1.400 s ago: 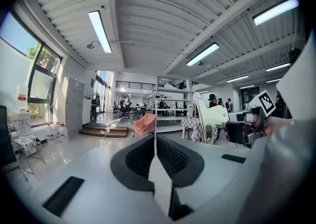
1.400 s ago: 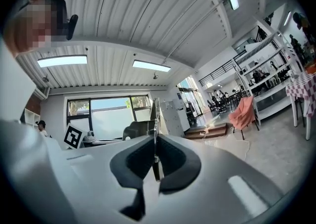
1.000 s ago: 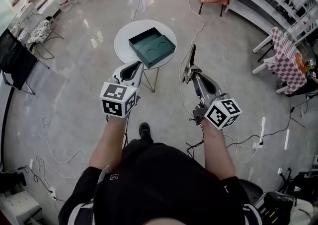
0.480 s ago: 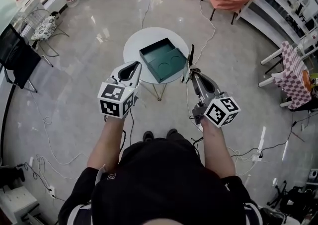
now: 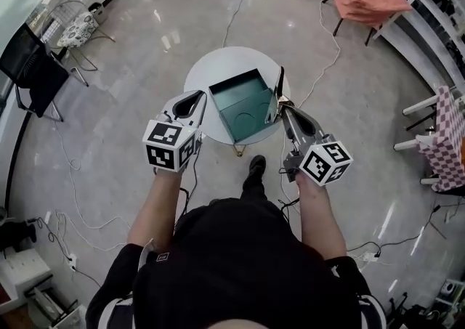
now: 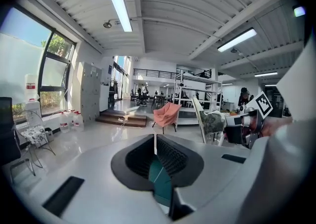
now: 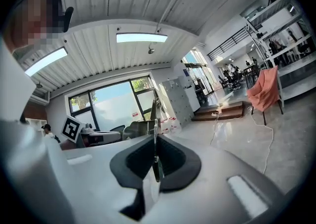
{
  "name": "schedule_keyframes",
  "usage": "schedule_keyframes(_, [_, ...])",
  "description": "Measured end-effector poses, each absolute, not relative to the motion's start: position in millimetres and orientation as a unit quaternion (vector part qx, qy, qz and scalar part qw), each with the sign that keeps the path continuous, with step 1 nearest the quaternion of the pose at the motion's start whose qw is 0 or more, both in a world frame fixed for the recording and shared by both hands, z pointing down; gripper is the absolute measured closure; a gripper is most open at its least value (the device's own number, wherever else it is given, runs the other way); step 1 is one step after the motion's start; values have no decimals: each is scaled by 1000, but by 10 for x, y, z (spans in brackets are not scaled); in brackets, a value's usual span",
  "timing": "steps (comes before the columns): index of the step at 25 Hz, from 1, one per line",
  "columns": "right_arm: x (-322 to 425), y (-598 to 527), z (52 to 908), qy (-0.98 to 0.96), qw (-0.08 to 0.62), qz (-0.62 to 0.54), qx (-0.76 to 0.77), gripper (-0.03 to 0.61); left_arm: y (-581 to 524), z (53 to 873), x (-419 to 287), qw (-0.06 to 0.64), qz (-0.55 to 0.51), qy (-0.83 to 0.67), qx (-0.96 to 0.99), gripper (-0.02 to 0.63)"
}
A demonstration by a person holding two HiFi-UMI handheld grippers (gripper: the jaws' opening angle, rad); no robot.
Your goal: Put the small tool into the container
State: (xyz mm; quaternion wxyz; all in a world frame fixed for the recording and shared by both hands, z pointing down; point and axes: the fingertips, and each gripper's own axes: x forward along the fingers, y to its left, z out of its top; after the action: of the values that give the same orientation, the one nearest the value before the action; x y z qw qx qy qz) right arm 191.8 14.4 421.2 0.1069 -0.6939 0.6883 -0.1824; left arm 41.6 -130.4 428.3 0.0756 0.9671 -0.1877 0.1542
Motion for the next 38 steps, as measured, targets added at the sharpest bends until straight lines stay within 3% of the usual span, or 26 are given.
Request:
schedule_keyframes(10, [3012,-738,4361,733,83,-215,-640,566,-1807,4136,1416,72,167,-227,957,594])
schedule_keyframes(17, [2936,-1107,4655,752,44,-244,-611,566,-2132,4308,1256,104,166,-268,943,594])
schedule_keyframes(28, [2525,-1647,5355,762,-81,-280,-579,568,-2560,4595,804,134,165,-293,932,594])
schedule_keyframes(38, [2299,-2010,6142,793,-263,-265,-482,568,-2711,4940,703,189,162,-324,913,594])
